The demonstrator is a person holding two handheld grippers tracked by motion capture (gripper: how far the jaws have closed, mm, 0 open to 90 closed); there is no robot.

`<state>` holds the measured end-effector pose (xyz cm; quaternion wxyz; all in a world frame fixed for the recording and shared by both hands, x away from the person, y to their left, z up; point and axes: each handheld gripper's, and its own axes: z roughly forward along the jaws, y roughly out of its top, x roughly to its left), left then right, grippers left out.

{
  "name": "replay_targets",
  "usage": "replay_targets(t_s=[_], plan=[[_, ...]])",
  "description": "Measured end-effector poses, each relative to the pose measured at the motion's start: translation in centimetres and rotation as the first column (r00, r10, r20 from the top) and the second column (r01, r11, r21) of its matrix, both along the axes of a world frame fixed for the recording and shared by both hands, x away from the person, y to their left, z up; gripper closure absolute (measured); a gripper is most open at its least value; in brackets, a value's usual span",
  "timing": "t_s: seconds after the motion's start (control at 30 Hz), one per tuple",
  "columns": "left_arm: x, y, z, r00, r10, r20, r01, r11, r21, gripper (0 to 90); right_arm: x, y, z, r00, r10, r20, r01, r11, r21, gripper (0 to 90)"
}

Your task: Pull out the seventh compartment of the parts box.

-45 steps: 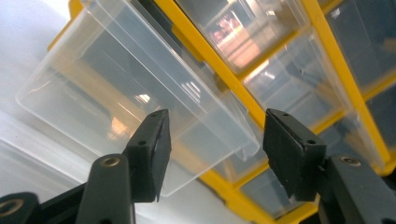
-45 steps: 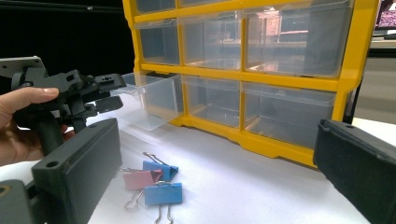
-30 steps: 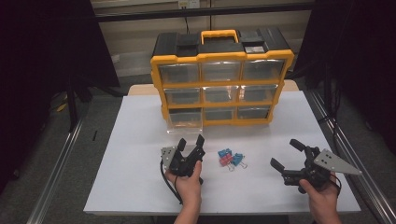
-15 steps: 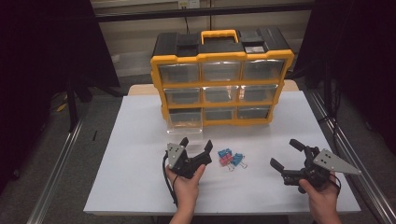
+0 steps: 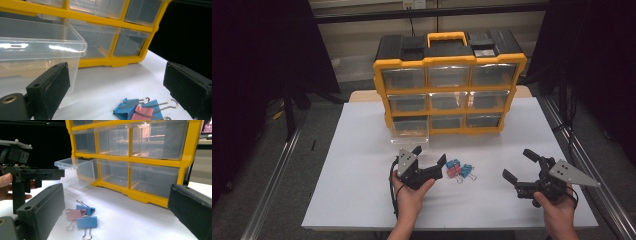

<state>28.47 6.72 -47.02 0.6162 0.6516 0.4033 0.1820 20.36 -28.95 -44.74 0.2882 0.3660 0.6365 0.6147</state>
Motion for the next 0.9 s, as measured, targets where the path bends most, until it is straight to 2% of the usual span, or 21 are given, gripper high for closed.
replay_targets(t_s=[0.03,0.1,0.23,0.27,0.33,0.37,0.43,0.53,0.57,0.63,0.67,0.7,0.73,0.77,0.8,0.83,0.87,0.9], plan=[[0.1,0.0,0.0,0.9999,-0.012,0.003,0.012,0.9998,0.018,8.1,0.0,0.0,0.0,1.0,-0.001,-0.002,0.001,1.0,0.004,0.9],[0.2,-0.3,0.2,0.9997,-0.024,-0.01,0.024,0.9997,0.0,8.4,0.0,0.0,-0.1,1.0,0.0,-0.001,0.0,1.0,-0.001,0.9],[0.4,-0.6,0.1,0.9978,-0.06,-0.028,0.06,0.9981,0.013,11.0,0.1,-0.1,-0.1,1.0,-0.002,-0.004,0.002,1.0,-0.004,0.9],[0.5,-0.4,0.1,0.9962,-0.082,-0.028,0.083,0.9955,0.044,11.0,0.1,-0.2,-0.1,1.0,0.0,-0.007,0.0,1.0,-0.004,0.9],[0.6,-0.7,0.0,0.9952,-0.09,-0.038,0.091,0.9952,0.037,11.7,0.1,-0.2,-0.2,1.0,0.0,-0.005,0.0,1.0,-0.002,0.9],[0.6,-0.7,0.0,0.9941,-0.101,-0.04,0.103,0.9933,0.053,12.6,0.1,-0.3,-0.2,1.0,0.0,-0.009,0.0,1.0,-0.002,0.9],[0.8,-0.9,-0.1,0.9917,-0.117,-0.054,0.12,0.9915,0.051,14.2,0.1,-0.3,-0.2,1.0,-0.003,-0.008,0.003,1.0,0.0,0.9],[0.8,-1.1,-0.2,0.9895,-0.132,-0.06,0.137,0.9861,0.094,18.0,0.1,-0.3,-0.2,1.0,-0.001,-0.009,0.001,1.0,-0.002,0.9],[0.8,-1.1,-0.2,0.9847,-0.158,-0.073,0.165,0.9808,0.104,20.9,0.1,-0.3,-0.2,1.0,0.001,-0.008,-0.001,1.0,0.0,0.9],[0.8,-1.3,-0.3,0.9829,-0.166,-0.08,0.174,0.9777,0.117,22.5,0.2,-0.2,-0.2,1.0,-0.001,-0.007,0.001,1.0,-0.003,0.9],[0.9,-1.5,-0.4,0.9812,-0.172,-0.088,0.181,0.9779,0.105,24.2,0.1,-0.2,-0.2,1.0,0.003,-0.009,-0.003,1.0,-0.002,0.9],[1.0,-1.5,-0.5,0.9715,-0.215,-0.1,0.225,0.9697,0.096,26.5,0.2,-0.2,-0.2,1.0,0.001,-0.008,-0.001,1.0,-0.005,0.9],[1.1,-1.6,-0.5,0.9704,-0.217,-0.105,0.227,0.969,0.097,28.5,0.2,-0.2,-0.2,0.9999,0.004,-0.01,-0.004,1.0,-0.008,0.9],[1.3,-1.6,-0.5,0.9618,-0.252,-0.107,0.263,0.9597,0.1,29.8,0.2,-0.2,-0.3,1.0,0.001,-0.009,-0.001,1.0,-0.007,0.9],[1.3,-1.8,-0.5,0.9606,-0.254,-0.113,0.265,0.959,0.1,32.3,0.2,-0.2,-0.3,0.9999,-0.003,-0.011,0.003,1.0,-0.007,0.9],[1.2,-2.2,-0.4,0.9696,-0.214,-0.118,0.227,0.9677,0.109,34.9,0.2,-0.3,-0.3,0.9999,-0.004,-0.011,0.004,1.0,-0.006,0.9],[1.3,-2.2,-0.4,0.9662,-0.229,-0.118,0.244,0.9603,0.135,36.8,0.2,-0.3,-0.3,0.9999,-0.004,-0.011,0.004,1.0,-0.005,0.9],[1.6,-2.3,-0.4,0.9512,-0.285,-0.119,0.298,0.9479,0.113,38.1,0.2,-0.3,-0.3,0.9999,-0.001,-0.012,0.001,1.0,-0.005,0.9]])
